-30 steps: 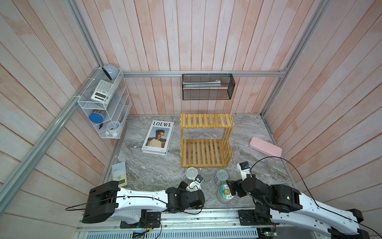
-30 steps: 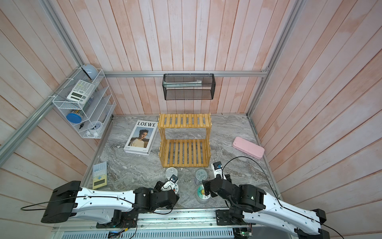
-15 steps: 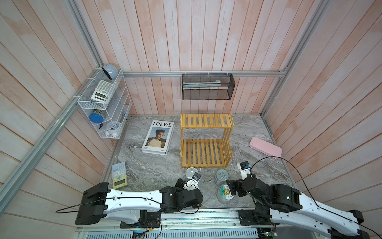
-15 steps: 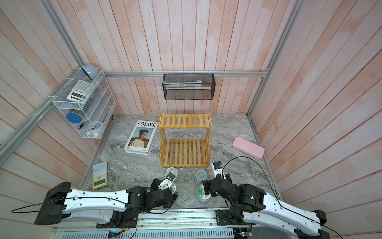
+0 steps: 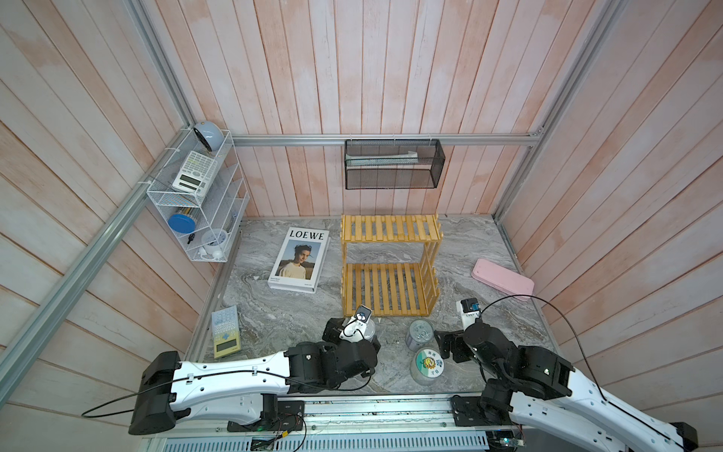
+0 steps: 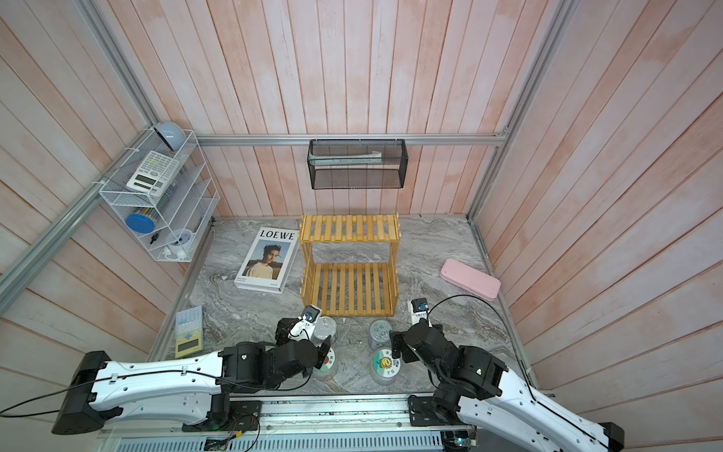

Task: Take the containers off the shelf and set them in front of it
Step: Reset both arms

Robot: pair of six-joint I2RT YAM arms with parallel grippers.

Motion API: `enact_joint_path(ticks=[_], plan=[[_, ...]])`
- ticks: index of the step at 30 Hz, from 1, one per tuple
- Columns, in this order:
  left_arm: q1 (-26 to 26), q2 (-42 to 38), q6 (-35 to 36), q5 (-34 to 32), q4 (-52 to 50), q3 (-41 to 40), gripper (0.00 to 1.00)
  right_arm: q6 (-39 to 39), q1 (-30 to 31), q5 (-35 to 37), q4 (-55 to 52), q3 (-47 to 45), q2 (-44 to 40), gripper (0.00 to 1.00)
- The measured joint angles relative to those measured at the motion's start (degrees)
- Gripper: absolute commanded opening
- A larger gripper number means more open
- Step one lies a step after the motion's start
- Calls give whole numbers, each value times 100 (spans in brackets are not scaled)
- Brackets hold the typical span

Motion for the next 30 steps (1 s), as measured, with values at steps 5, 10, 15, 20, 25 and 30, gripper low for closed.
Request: enact_joint_path(ticks=[5, 10, 15, 20, 25, 30], plan=[[896, -234, 136, -234, 127, 7, 100, -365, -1187, -435, 369, 0, 17, 98], [1939, -321, 319, -409, 426, 20, 100, -734, -2798, -1233, 1019, -4, 400, 98], [2983, -562, 549, -444, 1115, -94, 100, -984, -4039, -1871, 1781, -90, 960, 98], [3995, -579, 750, -114, 1823, -428, 100, -1182, -4461, -1982, 2391, -118, 1508, 98], [4752, -153, 999, 315, 2496, -675, 100, -1416, -4673, -1801, 3051, -136, 2050, 98], [5235, 442, 1447, 616, 3294, -831, 100, -1626, -4789, -1298, 3663, -236, 2566, 98]])
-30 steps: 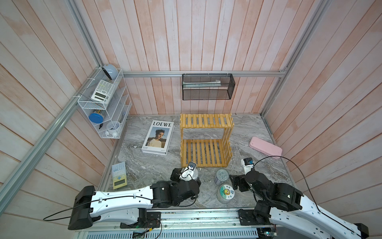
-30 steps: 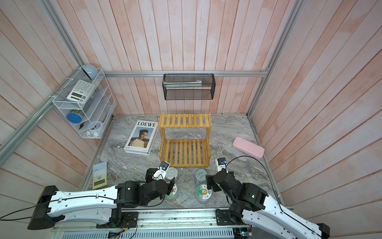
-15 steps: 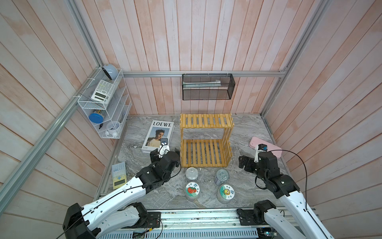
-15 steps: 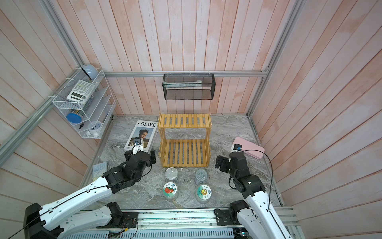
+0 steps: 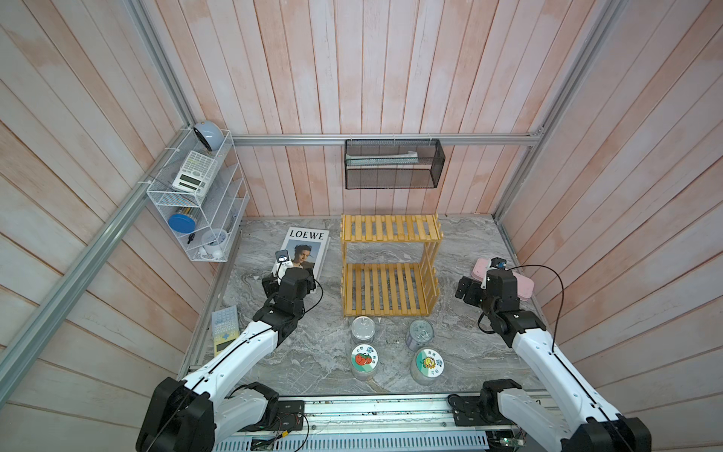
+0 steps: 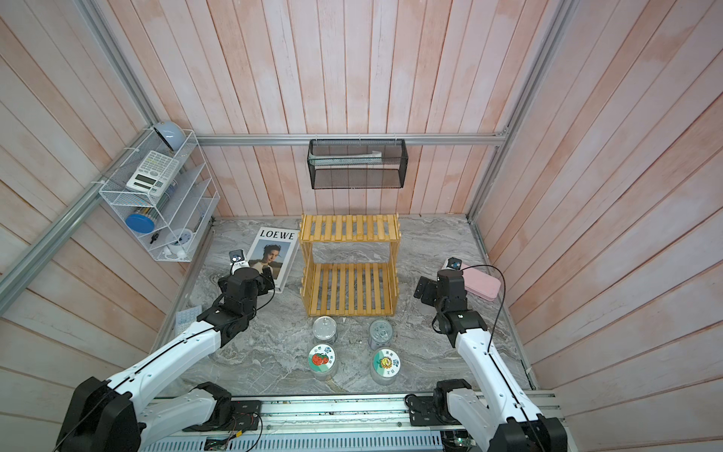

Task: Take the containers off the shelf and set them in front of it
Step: Reset both arms

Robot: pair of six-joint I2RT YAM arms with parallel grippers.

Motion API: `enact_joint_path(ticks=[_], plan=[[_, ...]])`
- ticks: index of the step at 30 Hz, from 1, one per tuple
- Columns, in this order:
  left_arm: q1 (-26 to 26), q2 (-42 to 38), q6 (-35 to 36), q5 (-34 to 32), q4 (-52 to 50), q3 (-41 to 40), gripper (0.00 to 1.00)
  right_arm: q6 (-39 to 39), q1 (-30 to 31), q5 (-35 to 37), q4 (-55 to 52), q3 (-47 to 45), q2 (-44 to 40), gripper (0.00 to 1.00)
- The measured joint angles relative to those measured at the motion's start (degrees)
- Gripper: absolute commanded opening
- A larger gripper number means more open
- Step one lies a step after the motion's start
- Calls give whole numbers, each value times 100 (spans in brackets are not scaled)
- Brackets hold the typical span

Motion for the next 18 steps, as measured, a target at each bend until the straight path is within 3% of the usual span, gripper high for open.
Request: enact_joint_path(ticks=[7, 15, 18], plan=[[334, 772, 713, 168, 1110, -275, 100, -365, -96, 901, 1161, -249, 807, 98], [1176, 739, 1040, 446, 2376, -951, 100, -743, -96, 1425, 2769, -870, 1554, 98], [1257, 844, 1244, 535, 2931, -1248, 100, -863, -96, 1552, 3287, -870, 1980, 98]])
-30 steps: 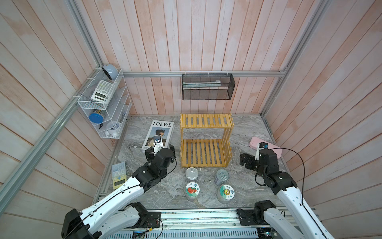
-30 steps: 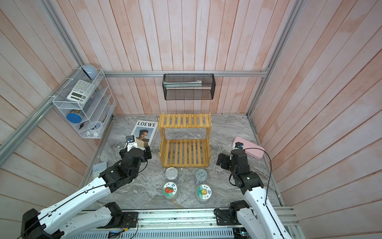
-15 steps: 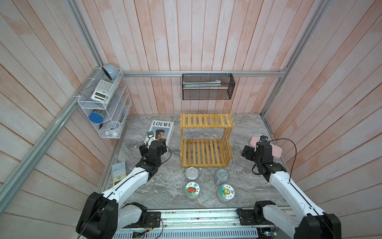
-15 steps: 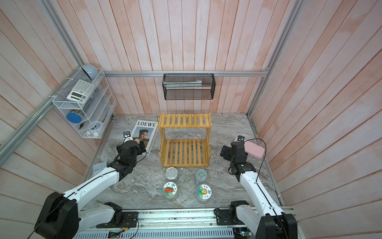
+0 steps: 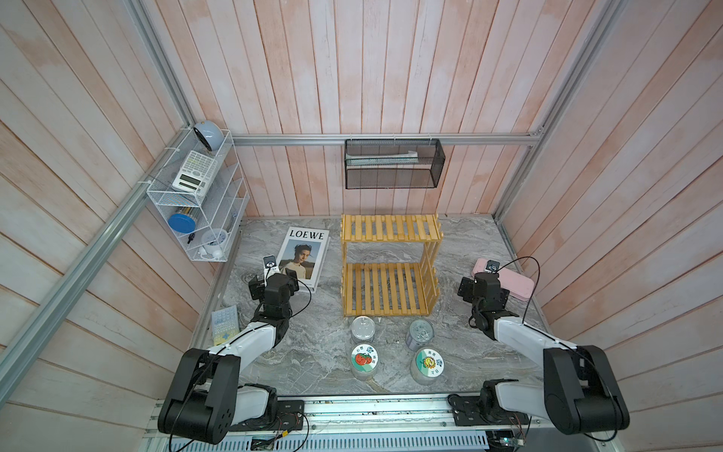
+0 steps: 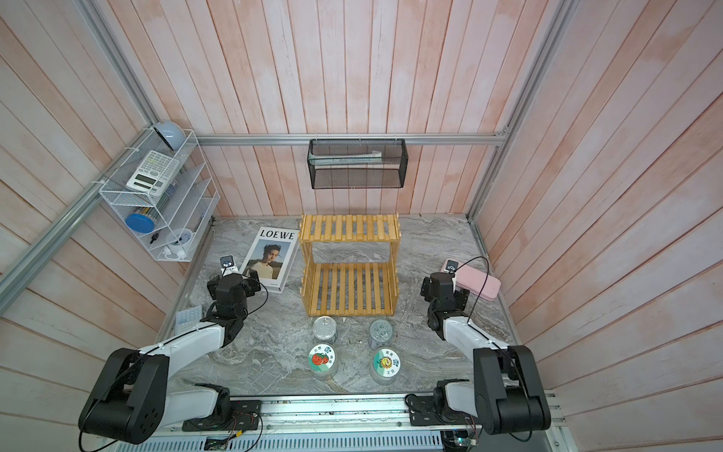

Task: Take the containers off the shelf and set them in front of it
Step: Reset both arms

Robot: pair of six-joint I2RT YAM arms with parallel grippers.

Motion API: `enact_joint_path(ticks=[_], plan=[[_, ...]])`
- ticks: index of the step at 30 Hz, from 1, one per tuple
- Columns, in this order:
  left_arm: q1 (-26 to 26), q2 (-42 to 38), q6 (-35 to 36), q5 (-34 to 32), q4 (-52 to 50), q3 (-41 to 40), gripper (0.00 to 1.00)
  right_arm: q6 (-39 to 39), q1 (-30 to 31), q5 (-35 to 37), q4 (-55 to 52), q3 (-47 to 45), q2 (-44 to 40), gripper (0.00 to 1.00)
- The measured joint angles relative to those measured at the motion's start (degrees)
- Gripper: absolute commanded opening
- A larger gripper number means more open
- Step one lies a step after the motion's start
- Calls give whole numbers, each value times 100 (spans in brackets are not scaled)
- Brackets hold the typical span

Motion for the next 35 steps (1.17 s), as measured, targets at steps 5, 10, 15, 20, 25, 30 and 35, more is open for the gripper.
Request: enact_joint_path(ticks=[5, 10, 15, 20, 25, 30, 35], plan=[[127, 555, 201, 173, 1010, -236, 100, -280, 0, 74, 791, -17, 369, 98], [256, 1054, 229, 293, 1991, -586, 100, -507, 2, 107, 1668, -323, 417, 98], [374, 1113, 181, 444, 2448, -673, 100, -772, 7, -48, 2872, -809, 944, 98], [511, 1405, 98, 527, 2935, -769, 100, -868, 11, -201, 3464, -1032, 1012, 98], [511, 1445, 66, 535, 3117, -782, 100, -1095, 127, -339, 4465, -1239, 1515, 98], [511, 1449, 24, 444, 3060, -732, 100, -1222, 184, -391, 4830, -1329, 1574, 98], [511, 1449, -13, 417, 2990, -654, 100, -1220, 184, -387, 4769, -1207, 1563, 98]])
